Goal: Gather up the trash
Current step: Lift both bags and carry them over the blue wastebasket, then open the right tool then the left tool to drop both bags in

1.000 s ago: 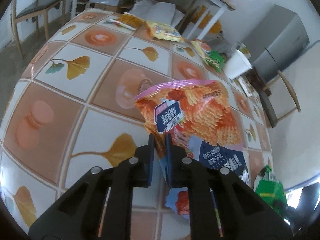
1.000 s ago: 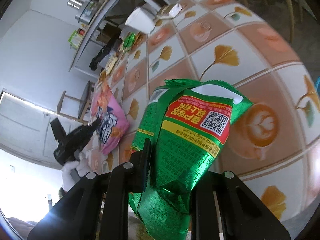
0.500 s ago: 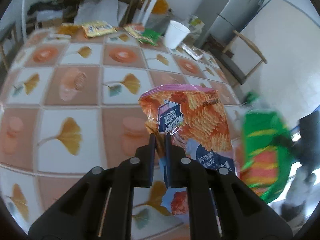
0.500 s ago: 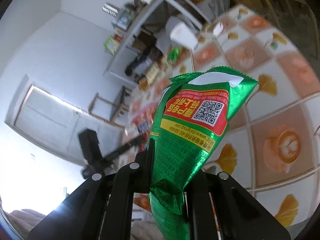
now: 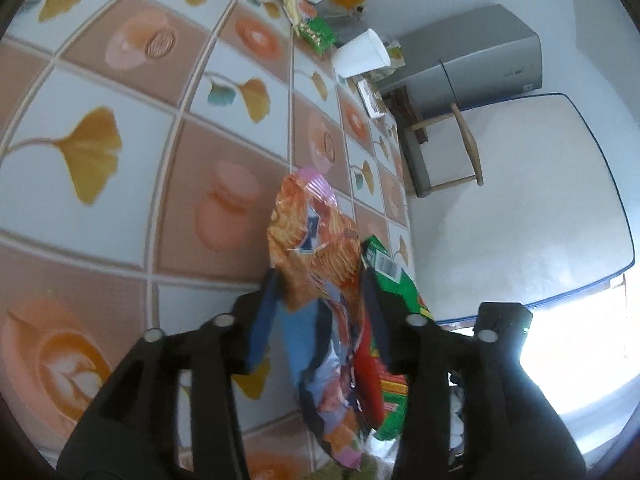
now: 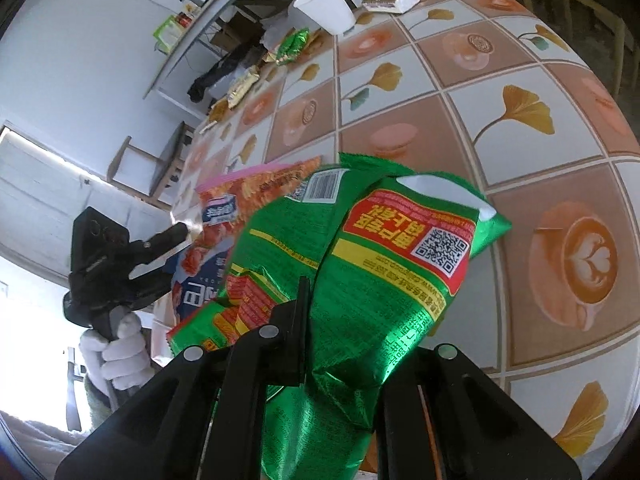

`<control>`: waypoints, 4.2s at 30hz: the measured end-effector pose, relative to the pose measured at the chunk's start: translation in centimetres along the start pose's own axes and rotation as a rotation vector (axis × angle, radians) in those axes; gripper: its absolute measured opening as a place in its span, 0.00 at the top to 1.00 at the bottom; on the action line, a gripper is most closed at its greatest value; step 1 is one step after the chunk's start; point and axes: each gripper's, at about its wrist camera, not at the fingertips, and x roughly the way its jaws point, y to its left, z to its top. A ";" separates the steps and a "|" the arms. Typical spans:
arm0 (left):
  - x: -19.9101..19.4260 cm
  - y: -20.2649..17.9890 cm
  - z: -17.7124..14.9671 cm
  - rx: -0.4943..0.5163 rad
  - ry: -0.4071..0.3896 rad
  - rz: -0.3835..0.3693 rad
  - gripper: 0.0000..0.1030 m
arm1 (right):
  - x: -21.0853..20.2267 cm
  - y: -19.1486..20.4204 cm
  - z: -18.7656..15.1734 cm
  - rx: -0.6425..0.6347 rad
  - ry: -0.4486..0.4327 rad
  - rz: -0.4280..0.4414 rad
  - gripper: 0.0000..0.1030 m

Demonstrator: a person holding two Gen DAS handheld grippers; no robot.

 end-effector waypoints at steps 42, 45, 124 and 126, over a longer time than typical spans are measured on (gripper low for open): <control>1.5 -11.2 -3.2 0.415 -0.076 0.257 1.00 | -9.6 -4.7 -0.6 0.151 -0.207 0.134 0.91; 1.8 -12.4 -3.4 0.453 -0.089 0.270 1.00 | -10.5 -5.0 -0.8 0.158 -0.226 0.125 0.91; 37.2 -32.4 -13.9 0.860 0.380 0.208 1.00 | -13.5 -52.4 -8.8 1.038 -0.406 -0.345 0.48; 37.6 -32.3 -13.9 0.858 0.391 0.210 1.00 | -12.7 -53.8 -10.0 1.092 -0.404 -0.359 0.48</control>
